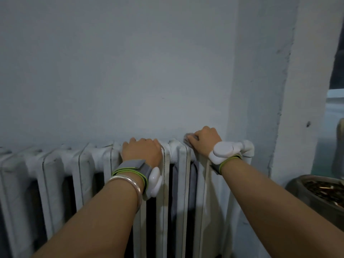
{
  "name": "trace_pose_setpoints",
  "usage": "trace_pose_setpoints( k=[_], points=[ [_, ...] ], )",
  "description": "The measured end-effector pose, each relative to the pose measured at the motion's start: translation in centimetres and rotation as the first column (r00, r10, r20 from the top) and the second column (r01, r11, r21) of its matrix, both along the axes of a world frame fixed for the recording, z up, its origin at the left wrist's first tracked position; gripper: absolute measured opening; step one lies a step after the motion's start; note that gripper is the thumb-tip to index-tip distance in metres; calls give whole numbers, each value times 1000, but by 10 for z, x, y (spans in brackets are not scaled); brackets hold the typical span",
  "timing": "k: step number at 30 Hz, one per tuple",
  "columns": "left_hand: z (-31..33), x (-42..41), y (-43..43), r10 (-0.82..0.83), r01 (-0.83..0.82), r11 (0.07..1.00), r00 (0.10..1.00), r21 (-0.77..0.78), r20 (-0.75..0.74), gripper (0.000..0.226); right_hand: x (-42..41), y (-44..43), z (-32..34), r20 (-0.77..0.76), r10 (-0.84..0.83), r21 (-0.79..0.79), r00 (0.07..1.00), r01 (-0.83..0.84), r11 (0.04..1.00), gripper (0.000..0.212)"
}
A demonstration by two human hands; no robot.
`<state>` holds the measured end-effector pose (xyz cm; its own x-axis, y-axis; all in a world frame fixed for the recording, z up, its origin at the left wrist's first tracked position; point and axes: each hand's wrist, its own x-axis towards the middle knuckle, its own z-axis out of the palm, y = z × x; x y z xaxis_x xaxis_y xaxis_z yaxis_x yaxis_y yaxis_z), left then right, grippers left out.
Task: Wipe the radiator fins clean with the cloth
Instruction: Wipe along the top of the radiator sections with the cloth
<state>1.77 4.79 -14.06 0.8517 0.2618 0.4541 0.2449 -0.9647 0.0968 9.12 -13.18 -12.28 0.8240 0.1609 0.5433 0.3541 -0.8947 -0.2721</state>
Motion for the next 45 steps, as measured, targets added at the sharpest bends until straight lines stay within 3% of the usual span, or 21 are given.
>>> trace_pose_setpoints(
  k=[6, 9, 15, 21, 25, 29, 33, 37, 40, 42, 45],
  points=[
    [1, -5, -1, -2, 3, 1000, 1000, -30, 17, 46, -16, -9, -23, 143, 47, -10, 989, -46, 999, 28],
    [3, -10, 1, -97, 102, 991, 994, -90, 58, 49, -25, -11, -34, 249, 45, 14, 968, -50, 999, 30],
    [-9, -30, 3, -292, 299, 954, 936, -6, 197, 47, -32, -10, -58, 430, 17, 185, 903, -106, 977, 27],
    [-16, -37, 0, -286, 272, 955, 951, 119, 122, 75, -39, -15, -77, 440, 34, 290, 897, -178, 940, 35],
    [-15, -36, 0, -279, 271, 959, 954, 81, 113, 54, -48, -18, -86, 403, 50, 352, 914, -205, 914, 35],
    [-14, -38, -2, -288, 281, 957, 949, 70, 129, 51, -53, -31, -109, 287, 84, 354, 954, -187, 916, 16],
    [-14, -38, -2, -300, 295, 954, 943, 55, 141, 60, -57, -48, -124, 153, 93, 305, 984, -137, 943, 22],
    [-18, -37, -1, -296, 285, 955, 935, 85, 194, 77, -61, -46, -79, 344, 51, 520, 938, -235, 821, 16],
    [-19, -36, -1, -290, 279, 957, 932, 80, 216, 80, -42, -36, -36, 458, 13, 445, 889, -242, 862, 19],
    [-19, -35, -1, -285, 274, 958, 933, 79, 219, 76, -25, -25, -14, 453, -8, 365, 892, -177, 914, 28],
    [-19, -35, 1, -288, 279, 958, 927, 73, 241, 77, 1, -5, -6, 361, -19, 125, 932, -28, 992, 37]
  ],
)
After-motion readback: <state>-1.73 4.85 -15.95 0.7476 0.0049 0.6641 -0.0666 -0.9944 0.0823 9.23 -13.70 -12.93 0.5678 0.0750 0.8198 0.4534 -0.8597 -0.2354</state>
